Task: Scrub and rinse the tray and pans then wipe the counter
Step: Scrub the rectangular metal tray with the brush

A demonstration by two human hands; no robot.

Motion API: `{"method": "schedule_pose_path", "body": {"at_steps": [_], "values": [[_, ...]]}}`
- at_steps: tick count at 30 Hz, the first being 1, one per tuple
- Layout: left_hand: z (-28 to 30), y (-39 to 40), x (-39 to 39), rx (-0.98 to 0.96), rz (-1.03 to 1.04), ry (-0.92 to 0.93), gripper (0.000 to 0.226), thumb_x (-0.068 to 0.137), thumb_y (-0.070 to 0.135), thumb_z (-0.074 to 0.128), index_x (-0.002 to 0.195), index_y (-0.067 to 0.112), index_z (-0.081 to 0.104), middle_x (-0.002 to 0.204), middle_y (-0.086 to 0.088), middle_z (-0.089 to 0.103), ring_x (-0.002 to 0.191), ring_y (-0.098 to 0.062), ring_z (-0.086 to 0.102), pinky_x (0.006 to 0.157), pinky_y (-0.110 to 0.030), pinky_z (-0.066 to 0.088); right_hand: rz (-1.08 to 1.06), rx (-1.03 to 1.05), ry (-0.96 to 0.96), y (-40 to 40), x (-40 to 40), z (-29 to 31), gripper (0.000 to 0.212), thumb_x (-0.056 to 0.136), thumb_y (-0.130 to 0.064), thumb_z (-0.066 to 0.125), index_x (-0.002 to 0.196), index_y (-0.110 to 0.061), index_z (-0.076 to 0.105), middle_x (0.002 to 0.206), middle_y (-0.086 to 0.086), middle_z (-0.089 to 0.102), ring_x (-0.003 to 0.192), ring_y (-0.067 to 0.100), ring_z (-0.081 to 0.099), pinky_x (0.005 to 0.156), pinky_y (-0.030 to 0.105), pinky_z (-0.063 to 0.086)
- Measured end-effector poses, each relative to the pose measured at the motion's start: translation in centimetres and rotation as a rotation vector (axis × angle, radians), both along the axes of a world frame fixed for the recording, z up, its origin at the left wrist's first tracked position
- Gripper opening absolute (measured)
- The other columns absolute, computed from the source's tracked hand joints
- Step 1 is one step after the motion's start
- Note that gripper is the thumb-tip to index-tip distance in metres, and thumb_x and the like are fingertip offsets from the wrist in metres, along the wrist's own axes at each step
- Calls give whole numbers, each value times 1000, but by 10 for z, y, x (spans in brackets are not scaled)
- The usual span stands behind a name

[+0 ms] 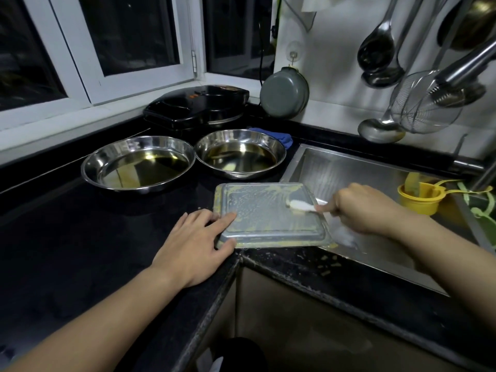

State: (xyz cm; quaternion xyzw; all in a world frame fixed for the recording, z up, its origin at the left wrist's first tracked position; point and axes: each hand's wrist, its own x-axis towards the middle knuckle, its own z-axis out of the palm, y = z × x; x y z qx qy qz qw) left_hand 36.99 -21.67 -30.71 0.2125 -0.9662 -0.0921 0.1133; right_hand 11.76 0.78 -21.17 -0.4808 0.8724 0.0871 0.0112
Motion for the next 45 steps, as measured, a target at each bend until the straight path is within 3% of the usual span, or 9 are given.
{"method": "schedule_pose_path", "body": {"at_steps": [6,13,17,27,30,32,36,41,45], "values": [[4,-1,0,23,-1,-5,65,96,70,28,157,52,20,144,18,40,145,-8,25,126,-37,15,-89,-142,-12,-50,-56,-4,39,94,-6,50,110,-31,75,118,-5,73,101,32,66,86,41,55],[2,2,-1,-15,27,-8,68,93,72,25,157,48,25,133,18,45,137,-11,35,122,-37,24,109,9,64,16,-24,-8,45,99,-11,54,131,-41,64,97,-12,72,89,18,64,71,32,48],[1,4,-5,5,37,5,68,95,77,25,155,47,31,131,16,46,136,-12,39,123,-42,22,231,43,20,34,-17,-5,44,100,-17,54,132,-47,61,109,-14,73,100,17,67,78,34,52],[10,8,-5,29,32,21,65,97,75,30,154,45,34,128,16,42,123,-9,39,116,-31,29,-98,-247,-70,-46,-66,-22,57,88,4,46,123,-33,71,101,-3,74,96,27,66,87,40,54],[11,8,-5,23,43,8,64,97,74,30,154,44,34,131,14,42,124,-10,39,117,-31,28,-70,-203,-91,-43,-62,-24,59,86,2,44,90,-52,68,73,-4,61,75,27,58,65,39,47],[11,9,-5,28,39,-2,64,98,73,30,154,43,34,137,13,40,129,-11,38,120,-33,26,-104,-223,-156,-42,-64,-26,43,95,-11,45,71,-43,62,69,-1,57,73,29,56,60,37,41],[11,9,-6,62,33,-26,64,98,73,28,155,45,29,161,8,30,150,-12,24,128,-37,8,-199,-212,-206,-48,-70,-26,48,103,-44,39,79,-12,65,81,9,66,79,28,62,77,40,51],[6,4,-7,57,10,-26,67,97,77,24,156,46,26,165,9,26,153,-9,19,128,-36,6,-243,-109,-155,-65,-77,-26,45,107,-42,26,85,-14,53,100,11,62,90,29,57,77,38,44],[2,0,-8,46,7,-16,68,96,79,23,155,47,27,163,12,30,152,-8,20,128,-37,8,-224,-97,-23,-68,-75,-29,47,105,-39,21,105,-15,61,113,13,64,92,31,54,84,42,47]]}}
